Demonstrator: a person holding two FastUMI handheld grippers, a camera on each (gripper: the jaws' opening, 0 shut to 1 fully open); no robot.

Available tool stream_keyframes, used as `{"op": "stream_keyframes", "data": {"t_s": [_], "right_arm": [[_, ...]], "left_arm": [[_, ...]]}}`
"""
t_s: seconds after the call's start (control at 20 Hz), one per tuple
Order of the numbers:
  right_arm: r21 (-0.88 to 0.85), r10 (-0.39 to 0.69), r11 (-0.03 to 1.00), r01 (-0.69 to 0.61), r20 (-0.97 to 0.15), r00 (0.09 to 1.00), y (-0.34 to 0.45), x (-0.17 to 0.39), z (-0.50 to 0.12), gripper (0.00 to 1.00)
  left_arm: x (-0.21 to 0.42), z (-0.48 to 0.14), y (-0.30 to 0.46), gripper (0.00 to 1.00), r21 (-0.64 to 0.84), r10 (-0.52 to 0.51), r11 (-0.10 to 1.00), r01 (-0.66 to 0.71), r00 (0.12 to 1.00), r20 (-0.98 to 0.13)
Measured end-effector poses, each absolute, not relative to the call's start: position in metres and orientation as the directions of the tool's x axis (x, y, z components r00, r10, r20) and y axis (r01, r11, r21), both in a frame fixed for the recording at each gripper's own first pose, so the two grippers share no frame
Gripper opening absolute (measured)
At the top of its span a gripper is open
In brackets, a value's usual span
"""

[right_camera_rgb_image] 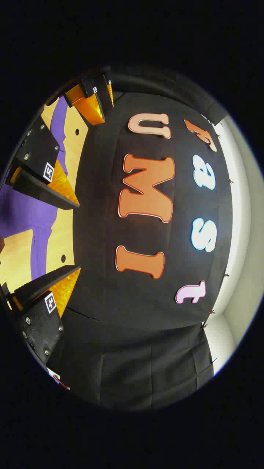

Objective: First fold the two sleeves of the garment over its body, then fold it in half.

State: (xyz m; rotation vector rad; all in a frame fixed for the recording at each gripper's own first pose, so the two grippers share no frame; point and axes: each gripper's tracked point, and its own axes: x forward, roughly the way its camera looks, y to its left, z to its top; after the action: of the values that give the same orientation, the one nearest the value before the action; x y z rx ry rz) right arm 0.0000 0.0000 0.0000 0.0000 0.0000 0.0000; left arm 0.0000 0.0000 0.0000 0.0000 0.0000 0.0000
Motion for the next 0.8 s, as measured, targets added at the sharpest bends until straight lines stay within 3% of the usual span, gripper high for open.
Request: {"op": "stream_keyframes", "data": {"t_s": [0.15,0.4,0.8], "right_arm": [[0.004,-0.028,1.0,0.028,-0.017,0.999,-0.012,0.0,-0.003,0.93],[-0.002,-0.037,0.999,0.037,0.0,0.999,-0.03,0.011,0.0,0.93],[-0.024,0.053,0.998,-0.053,0.028,0.998,-0.025,0.033,0.005,0.93]], "left_arm": [[0.001,0.003,-0.007,0.96,0.008,-0.017,1.0,0.017,1.0,0.012],[-0.002,0.015,-0.007,0.95,0.007,0.041,0.999,-0.041,0.998,0.041],[-0.009,0.023,-0.006,0.95,0.019,0.14,0.99,-0.141,0.988,0.058]]}}
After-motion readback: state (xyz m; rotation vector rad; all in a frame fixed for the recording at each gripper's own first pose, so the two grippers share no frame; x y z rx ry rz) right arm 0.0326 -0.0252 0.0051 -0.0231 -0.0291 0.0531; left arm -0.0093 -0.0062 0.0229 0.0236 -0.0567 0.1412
